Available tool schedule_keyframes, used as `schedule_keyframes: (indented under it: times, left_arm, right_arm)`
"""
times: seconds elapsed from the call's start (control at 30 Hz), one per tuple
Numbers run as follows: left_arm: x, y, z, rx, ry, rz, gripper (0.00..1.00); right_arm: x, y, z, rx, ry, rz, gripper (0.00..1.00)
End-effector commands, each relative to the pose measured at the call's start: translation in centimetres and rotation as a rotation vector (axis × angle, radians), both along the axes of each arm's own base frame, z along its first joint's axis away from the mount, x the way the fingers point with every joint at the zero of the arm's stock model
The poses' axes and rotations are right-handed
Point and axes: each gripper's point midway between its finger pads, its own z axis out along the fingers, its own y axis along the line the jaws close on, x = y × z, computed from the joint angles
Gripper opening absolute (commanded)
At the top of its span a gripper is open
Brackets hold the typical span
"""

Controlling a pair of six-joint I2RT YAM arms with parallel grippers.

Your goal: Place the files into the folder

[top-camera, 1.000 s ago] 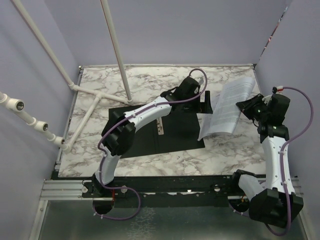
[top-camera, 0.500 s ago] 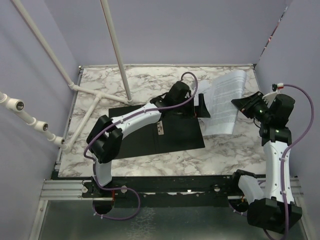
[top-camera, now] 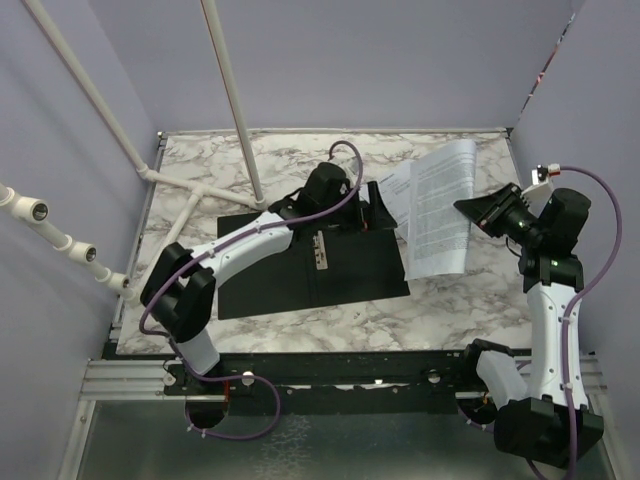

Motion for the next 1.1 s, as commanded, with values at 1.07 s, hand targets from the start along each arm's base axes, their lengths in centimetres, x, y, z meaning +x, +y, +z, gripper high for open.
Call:
schedule_keyframes:
  times: [1.07]
  left_arm:
    - [-5.6,8.2,11.9,-0.680,-0.117,-0.014,0.99]
  right_arm:
    - [-3.9,13.4,10.2,0.334,-0.212,0.458,0.25]
